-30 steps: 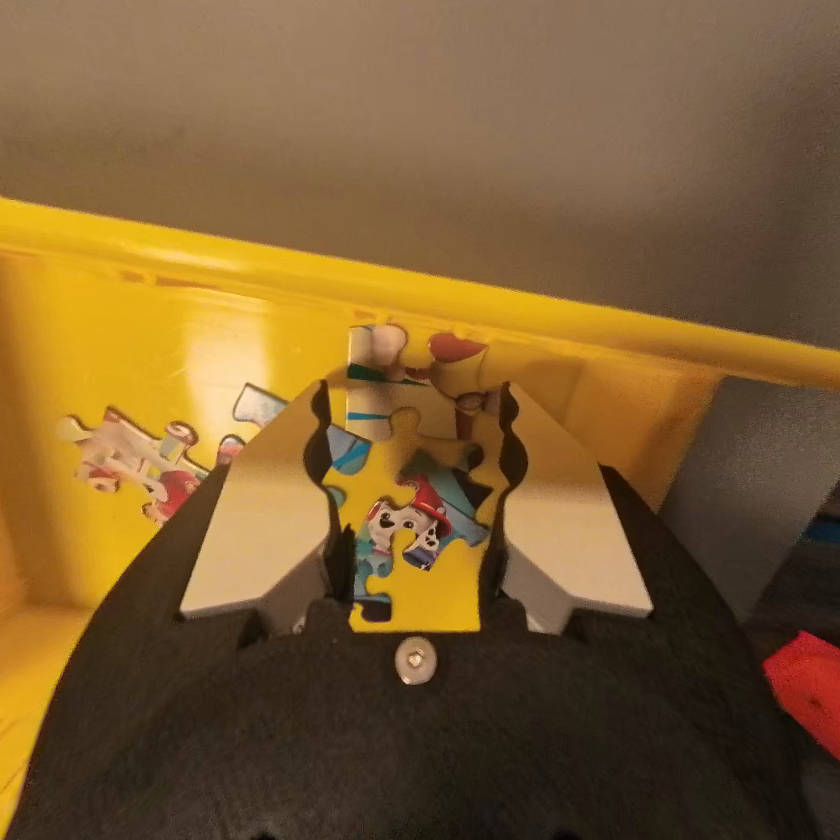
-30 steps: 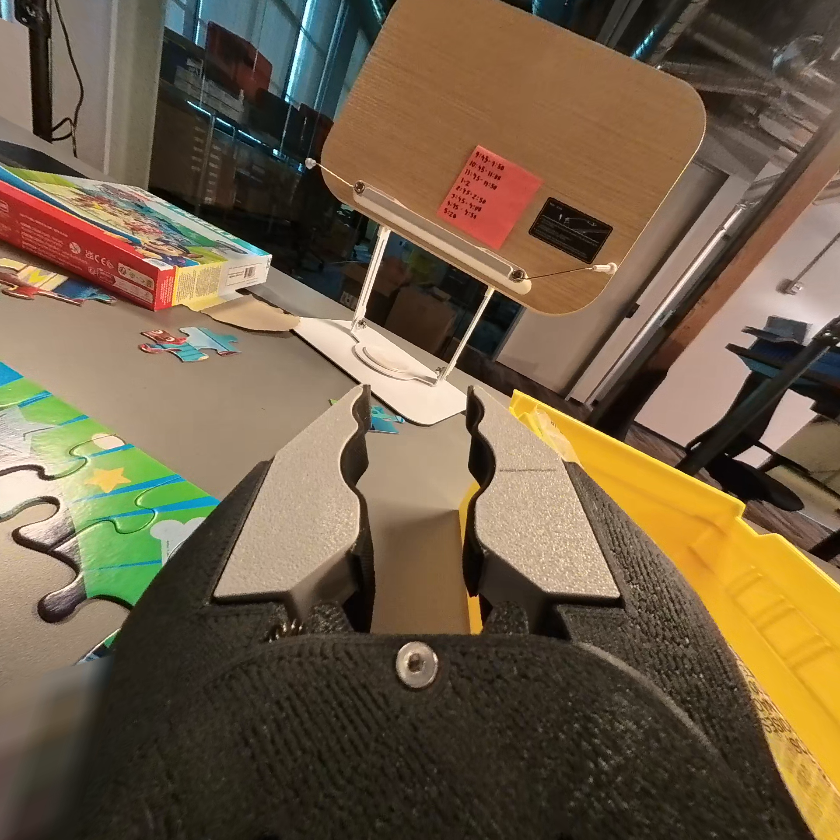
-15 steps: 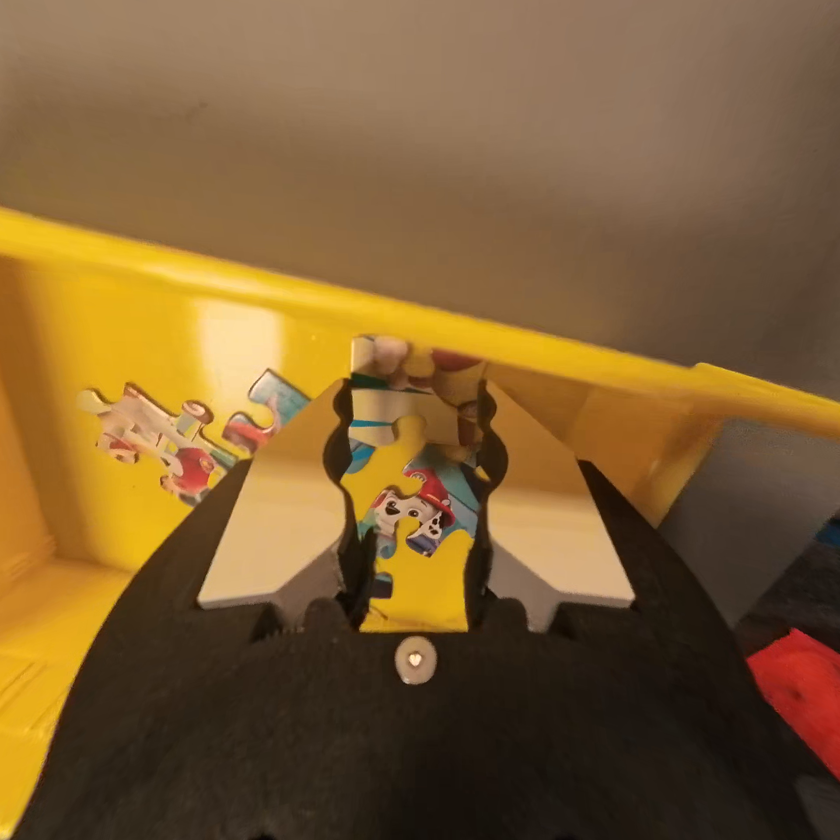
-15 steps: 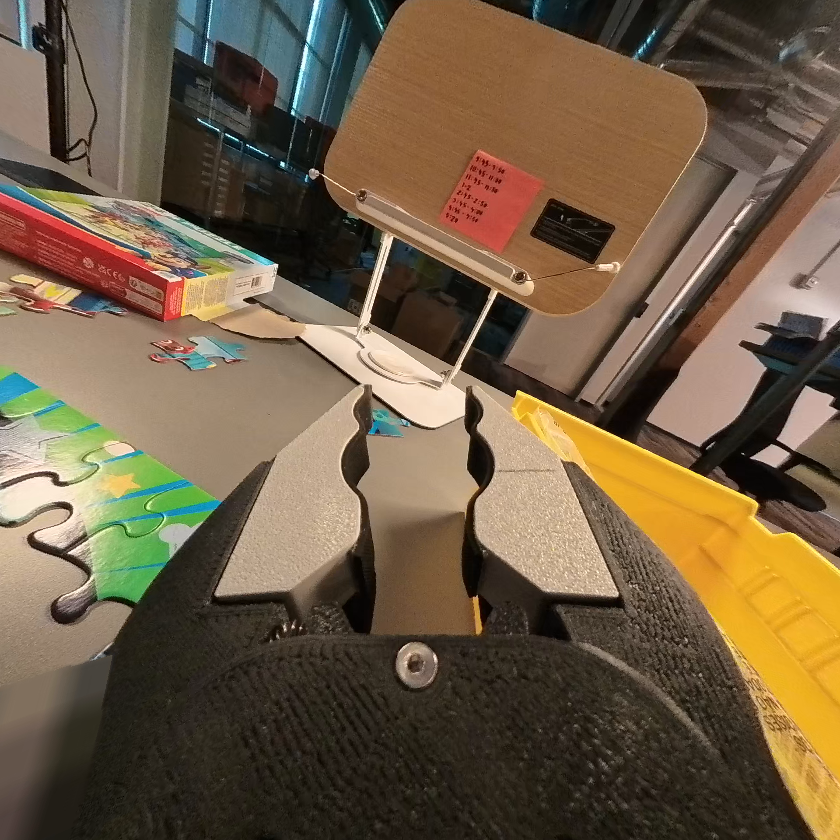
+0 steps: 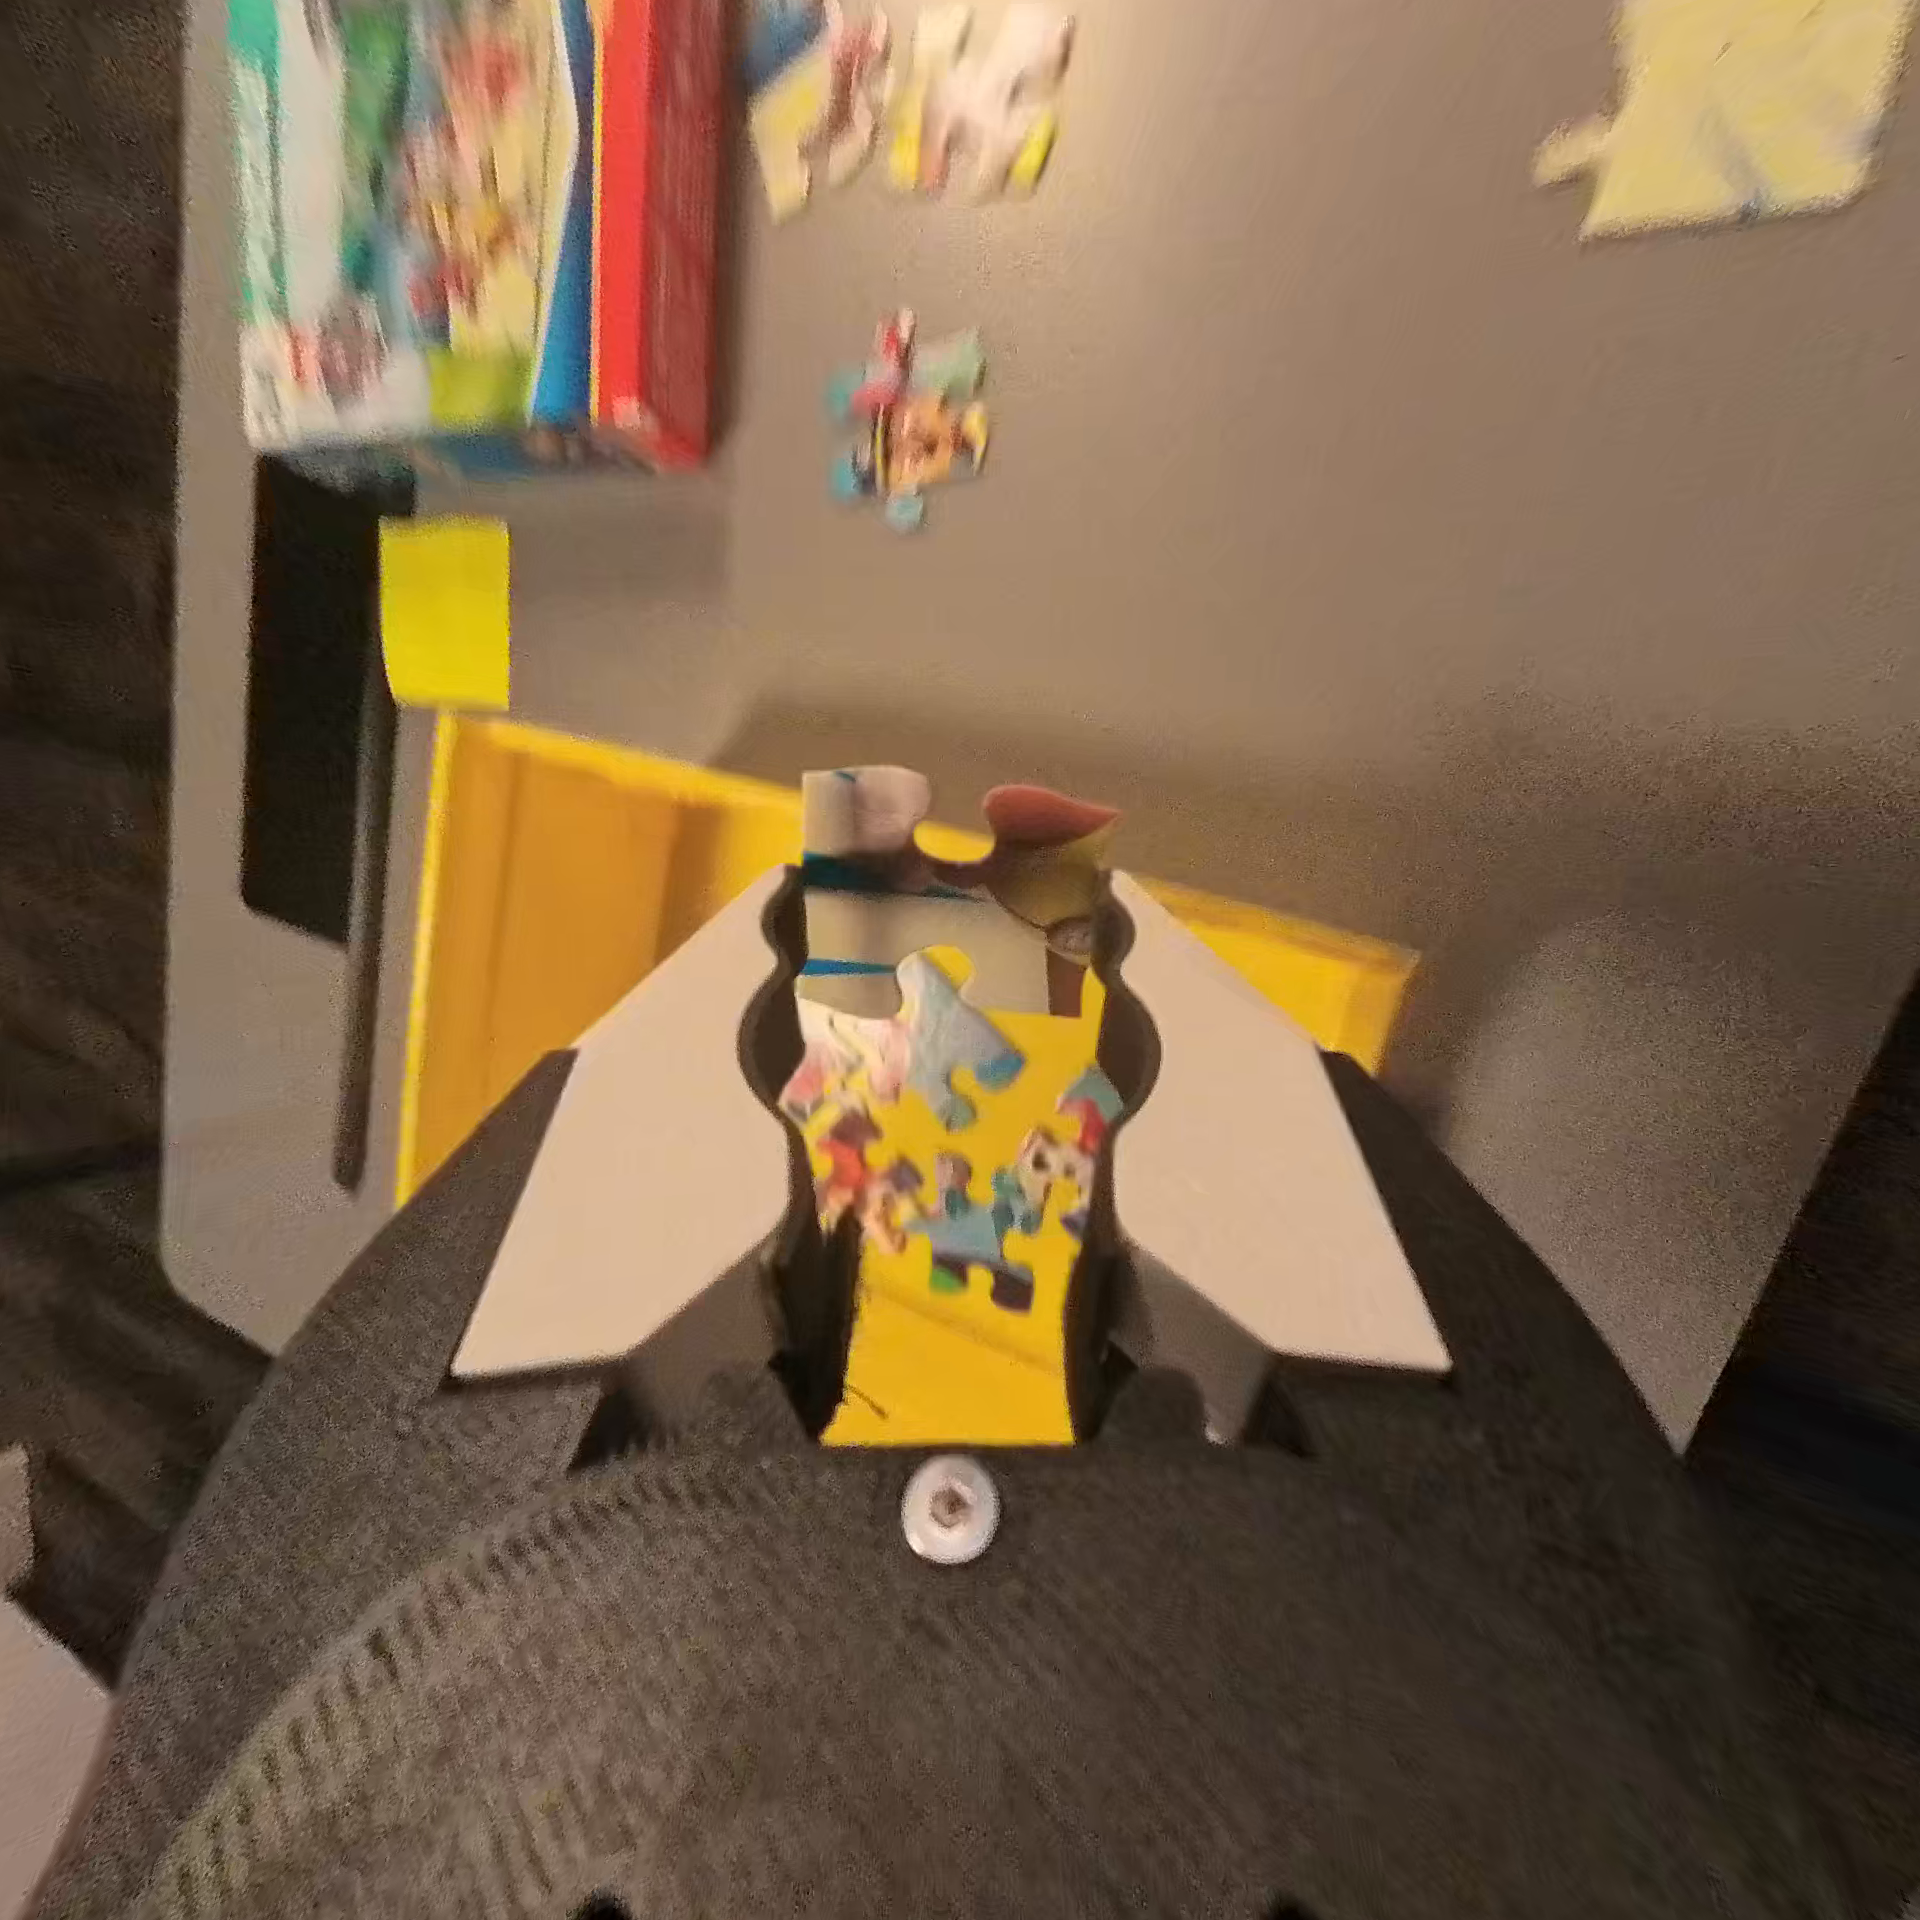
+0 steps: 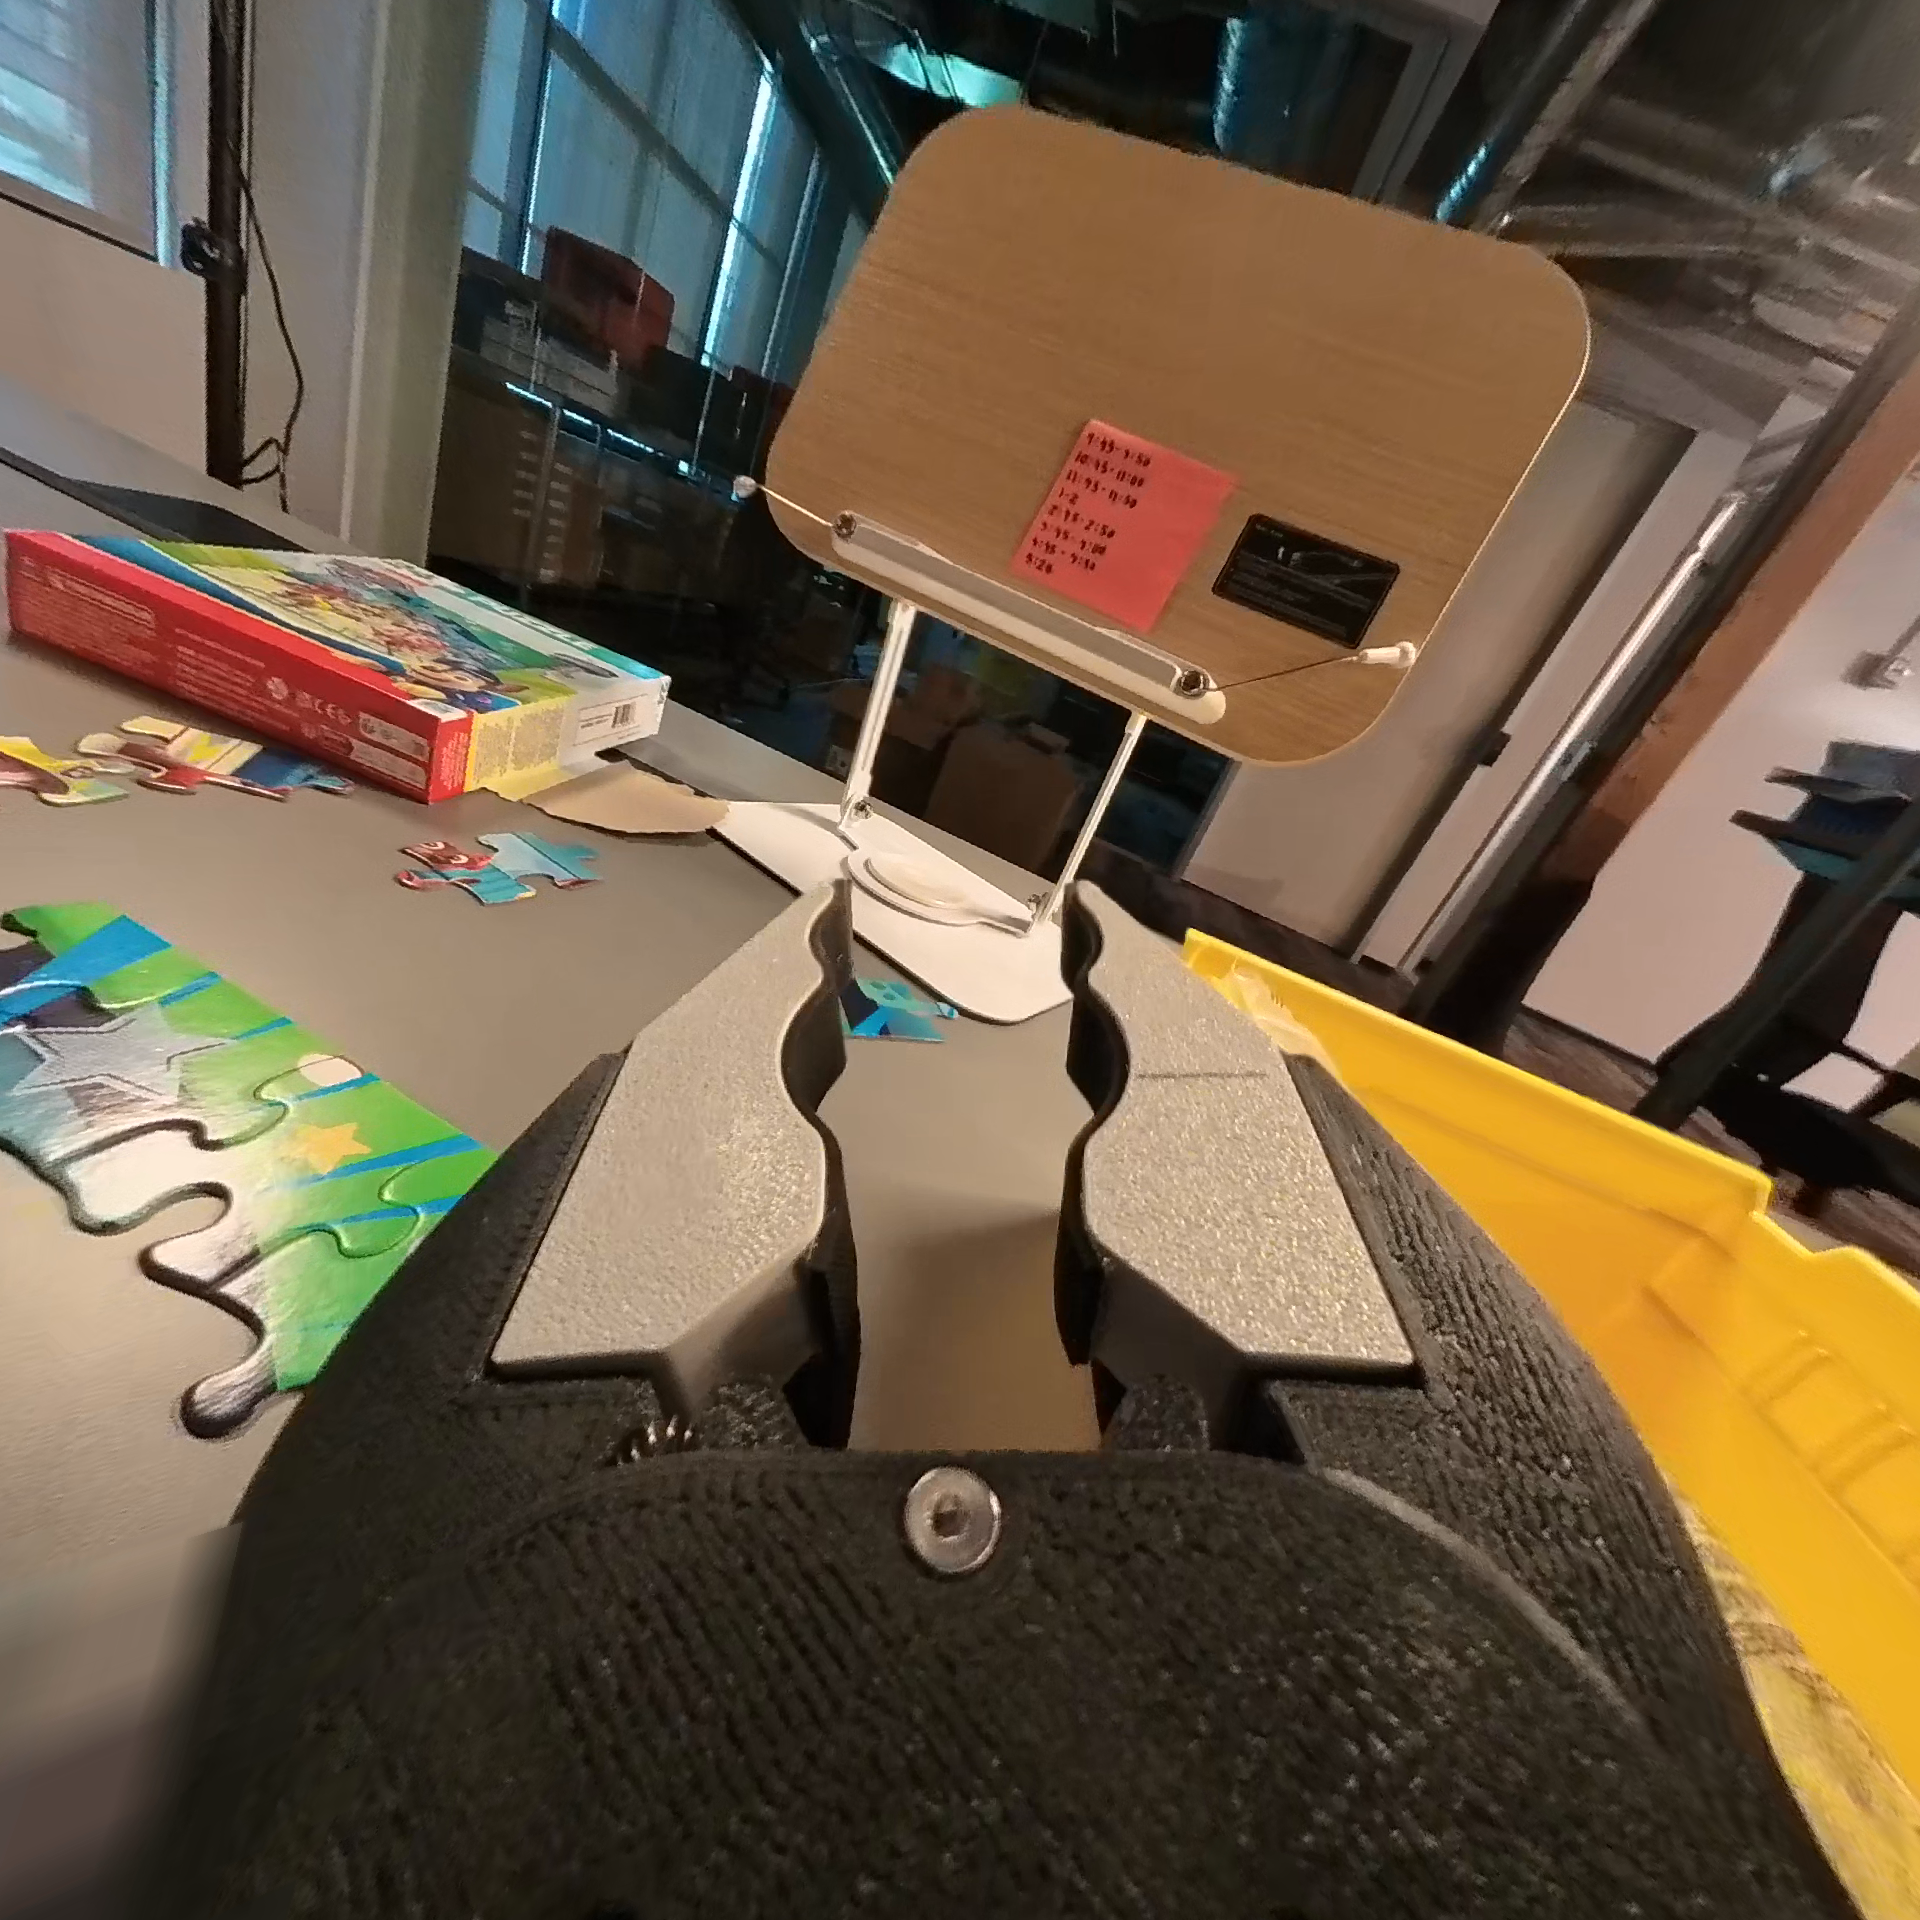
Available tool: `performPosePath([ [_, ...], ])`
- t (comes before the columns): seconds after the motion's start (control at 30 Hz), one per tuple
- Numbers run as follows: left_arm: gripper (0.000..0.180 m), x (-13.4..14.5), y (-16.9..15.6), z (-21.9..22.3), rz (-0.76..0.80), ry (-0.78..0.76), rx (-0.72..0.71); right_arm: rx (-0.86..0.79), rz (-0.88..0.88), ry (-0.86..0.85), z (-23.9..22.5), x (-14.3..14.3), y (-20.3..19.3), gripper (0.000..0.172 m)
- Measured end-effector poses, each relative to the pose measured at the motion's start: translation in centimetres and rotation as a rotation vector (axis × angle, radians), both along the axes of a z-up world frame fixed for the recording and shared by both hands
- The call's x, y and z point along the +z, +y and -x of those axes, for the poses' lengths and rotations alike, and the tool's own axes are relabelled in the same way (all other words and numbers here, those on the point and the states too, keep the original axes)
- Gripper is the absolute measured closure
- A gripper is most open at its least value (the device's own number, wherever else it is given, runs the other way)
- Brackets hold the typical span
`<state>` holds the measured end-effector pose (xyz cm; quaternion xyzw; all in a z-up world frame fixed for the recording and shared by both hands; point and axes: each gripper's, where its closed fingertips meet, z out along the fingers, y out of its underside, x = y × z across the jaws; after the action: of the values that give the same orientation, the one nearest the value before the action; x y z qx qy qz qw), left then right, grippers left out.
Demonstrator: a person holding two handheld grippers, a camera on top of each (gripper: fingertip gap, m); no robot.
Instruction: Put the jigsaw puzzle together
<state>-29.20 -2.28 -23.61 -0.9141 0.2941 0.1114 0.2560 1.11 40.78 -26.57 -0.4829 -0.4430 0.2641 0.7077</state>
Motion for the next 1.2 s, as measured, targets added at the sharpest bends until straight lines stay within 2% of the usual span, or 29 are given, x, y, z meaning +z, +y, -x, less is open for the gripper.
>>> performPosePath([
  [0.07,0.126,1.4,1.9,-2.9,-0.038,-0.009,-0.091,0.004,-0.058,-0.002,0.1,0.5,-0.4,0.132],
  [0.13,0.126,2.5,4.0,-6.0,-0.086,-0.041,-0.188,0.11,-0.117,-0.063,1.6,1.3,-3.2,0.128],
  [0.23,0.126,3.7,7.0,-11.1,-0.145,-0.177,-0.332,0.447,-0.241,-0.175,4.7,3.6,-13.3,0.125],
  [0.3,0.126,3.8,8.7,-14.5,-0.142,-0.268,-0.429,0.647,-0.391,-0.227,5.9,5.3,-20.9,0.122],
  [0.37,0.126,3.3,9.7,-17.9,-0.09,-0.342,-0.546,0.743,-0.602,-0.261,6.3,6.7,-26.5,0.121],
  [0.47,0.126,2.5,10.9,-22.0,0.014,-0.41,-0.659,0.818,-0.874,-0.269,5.9,7.3,-31.2,0.133],
  [0.57,0.126,1.9,11.4,-24.7,0.098,-0.439,-0.731,0.784,-1.052,-0.318,5.9,6.3,-31.6,0.14],
  [0.67,0.125,1.4,12.1,-26.1,0.117,-0.449,-0.747,0.747,-1.113,-0.372,5.6,5.0,-30.7,0.172],
  [0.7,0.121,1.5,12.6,-26.4,0.091,-0.461,-0.731,0.718,-1.098,-0.385,5.6,4.7,-30.2,0.172],
  [0.8,0.051,1.5,15.3,-25.6,-0.079,-0.427,-0.561,0.569,-1.032,-0.432,5.6,3.8,-27.8,0.172],
  [0.83,0.041,1.6,16.1,-25.1,-0.148,-0.443,-0.465,0.49,-1.031,-0.421,5.5,3.9,-26.9,0.172],
  [0.9,0.042,1.8,16.7,-24.7,-0.259,-0.585,-0.285,0.3,-1.081,-0.375,5.1,4.4,-25.1,0.172],
  [0.97,0.057,1.4,16.6,-24.7,-0.341,-0.767,-0.152,0.136,-1.156,-0.329,4.7,5.1,-24.2,0.172],
  [1.1,0.103,1.9,15.6,-26.3,-0.373,-1.217,-0.029,-0.042,-1.296,-0.26,4.5,6.0,-24.4,0.172],
  [1.13,0.115,2.5,15.4,-26.3,-0.395,-1.32,-0.03,-0.065,-1.331,-0.249,4.5,6.1,-24.7,0.172],
  [1.2,0.127,3.8,14.6,-25.9,-0.454,-1.482,-0.072,-0.083,-1.394,-0.237,4.7,6.2,-25.3,0.172],
])
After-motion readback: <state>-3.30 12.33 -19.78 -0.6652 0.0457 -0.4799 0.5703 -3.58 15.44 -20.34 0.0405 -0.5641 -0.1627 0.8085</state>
